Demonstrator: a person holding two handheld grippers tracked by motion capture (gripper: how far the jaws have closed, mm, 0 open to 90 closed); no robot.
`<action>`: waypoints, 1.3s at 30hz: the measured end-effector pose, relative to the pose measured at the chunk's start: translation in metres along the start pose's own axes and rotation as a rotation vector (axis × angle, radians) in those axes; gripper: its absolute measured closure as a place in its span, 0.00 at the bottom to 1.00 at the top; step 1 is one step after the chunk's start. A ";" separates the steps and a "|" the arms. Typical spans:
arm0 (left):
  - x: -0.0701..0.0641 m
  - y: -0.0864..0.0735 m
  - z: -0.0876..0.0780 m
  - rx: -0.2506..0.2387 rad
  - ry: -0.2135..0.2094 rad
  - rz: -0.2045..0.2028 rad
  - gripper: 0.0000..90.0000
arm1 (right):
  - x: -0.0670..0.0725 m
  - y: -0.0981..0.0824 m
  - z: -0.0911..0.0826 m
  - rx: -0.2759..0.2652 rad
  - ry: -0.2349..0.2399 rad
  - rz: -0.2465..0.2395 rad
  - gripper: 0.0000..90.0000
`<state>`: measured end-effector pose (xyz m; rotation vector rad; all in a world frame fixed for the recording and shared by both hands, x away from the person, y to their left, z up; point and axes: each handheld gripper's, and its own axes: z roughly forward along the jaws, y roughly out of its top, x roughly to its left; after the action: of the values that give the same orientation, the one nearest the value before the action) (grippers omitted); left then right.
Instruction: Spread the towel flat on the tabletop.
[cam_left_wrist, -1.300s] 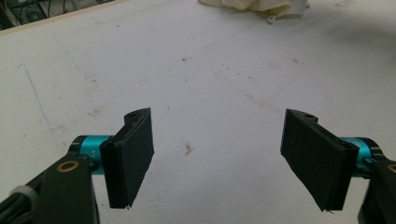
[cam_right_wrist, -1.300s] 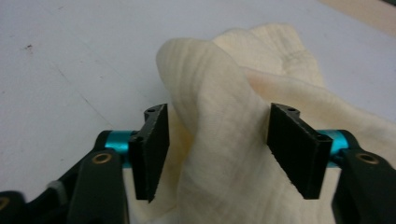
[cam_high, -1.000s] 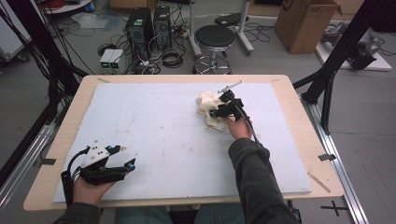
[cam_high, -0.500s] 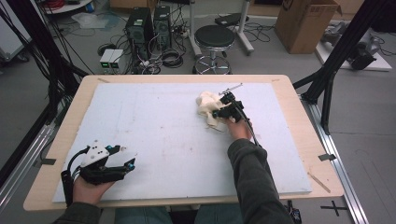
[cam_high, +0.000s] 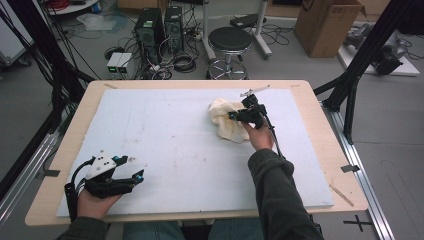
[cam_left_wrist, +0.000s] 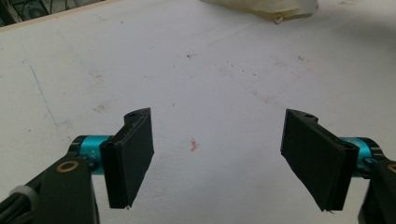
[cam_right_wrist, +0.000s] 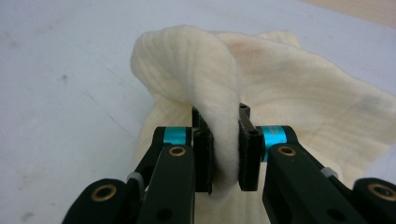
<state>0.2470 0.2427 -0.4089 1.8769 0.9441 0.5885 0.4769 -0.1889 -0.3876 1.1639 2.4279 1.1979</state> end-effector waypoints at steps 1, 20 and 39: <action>0.000 0.000 0.000 0.000 0.000 0.000 0.29 | 0.000 0.000 -0.003 -0.013 0.010 0.006 0.89; -0.004 0.000 -0.001 0.004 0.000 0.022 0.29 | 0.043 0.006 -0.048 -0.091 0.102 0.002 0.90; -0.007 0.001 -0.002 -0.010 -0.004 0.024 0.29 | 0.102 0.012 -0.051 -0.122 0.185 -0.064 0.90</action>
<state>0.2414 0.2378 -0.4069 1.8819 0.9152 0.6027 0.3906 -0.1404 -0.3290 0.9734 2.4589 1.4703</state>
